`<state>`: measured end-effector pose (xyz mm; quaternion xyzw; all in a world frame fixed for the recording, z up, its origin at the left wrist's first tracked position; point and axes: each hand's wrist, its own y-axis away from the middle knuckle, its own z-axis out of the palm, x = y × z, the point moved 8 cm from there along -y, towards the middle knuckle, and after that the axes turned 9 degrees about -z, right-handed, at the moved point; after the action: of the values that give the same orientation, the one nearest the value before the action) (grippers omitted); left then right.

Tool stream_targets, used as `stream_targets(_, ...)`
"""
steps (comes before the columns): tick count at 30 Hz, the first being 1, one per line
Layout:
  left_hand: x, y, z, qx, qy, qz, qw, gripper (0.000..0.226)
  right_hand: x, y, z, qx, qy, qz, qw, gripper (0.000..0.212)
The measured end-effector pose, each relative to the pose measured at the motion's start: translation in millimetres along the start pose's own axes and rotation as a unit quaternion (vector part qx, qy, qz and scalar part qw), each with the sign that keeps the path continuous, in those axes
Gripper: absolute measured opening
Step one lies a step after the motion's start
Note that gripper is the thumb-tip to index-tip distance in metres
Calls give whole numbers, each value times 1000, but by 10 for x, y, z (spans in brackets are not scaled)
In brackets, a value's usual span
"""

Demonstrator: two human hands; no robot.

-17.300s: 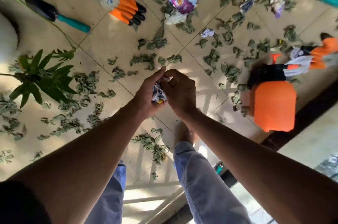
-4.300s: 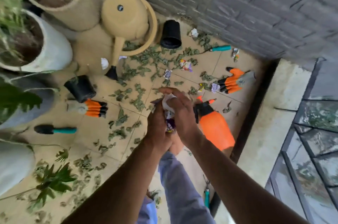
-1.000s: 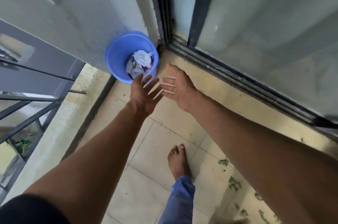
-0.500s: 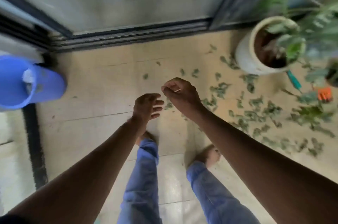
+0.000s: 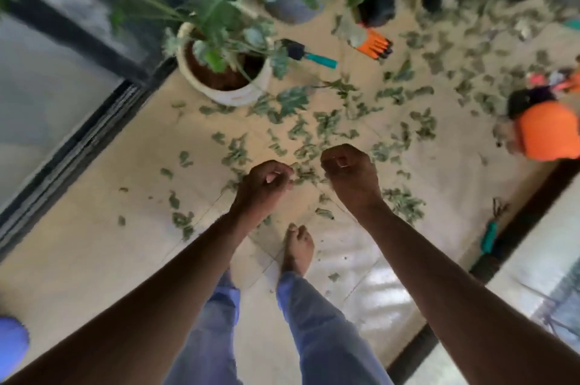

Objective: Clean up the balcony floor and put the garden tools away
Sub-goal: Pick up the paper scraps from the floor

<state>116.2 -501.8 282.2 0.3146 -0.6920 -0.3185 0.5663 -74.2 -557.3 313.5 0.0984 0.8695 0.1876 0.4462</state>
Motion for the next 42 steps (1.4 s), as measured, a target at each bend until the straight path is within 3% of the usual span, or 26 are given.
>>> stream_targets(3,381,-277,478,-41,-74,21,996,18,261,-99,-498,57,-33,35,997,6)
stream_targets(9,1022,-620,1409,-120,-109,51,985,18,632,-224,-1136,139,-75,77,984,14)
stream_targets(18,1678,-1080,2103,-119,-93,39,988,19,889,-683,-1801,176,-101,104,974,10)
stream_targets(22,1942,-1377,2309,-116,-83,7,990,8,933,-1139,-2112,174,-114,127,970,7)
stream_targets(29,2743,-1771,2777,-99,-99,-12,990,26,827,-2099,-3041,157,-65,86,982,7)
stream_targets(32,3097,-1922,3106,-99,-78,-11,992,14,893,-2483,-3383,153,-79,90,981,16)
stream_targets(38,3680,-2263,3940,-109,-92,-16,990,14,1344,-3204,-4094,106,-24,92,990,17)
stream_targets(42,3965,-2612,4420,-76,-78,-47,993,15,2091,-3734,-4424,104,7,137,985,18)
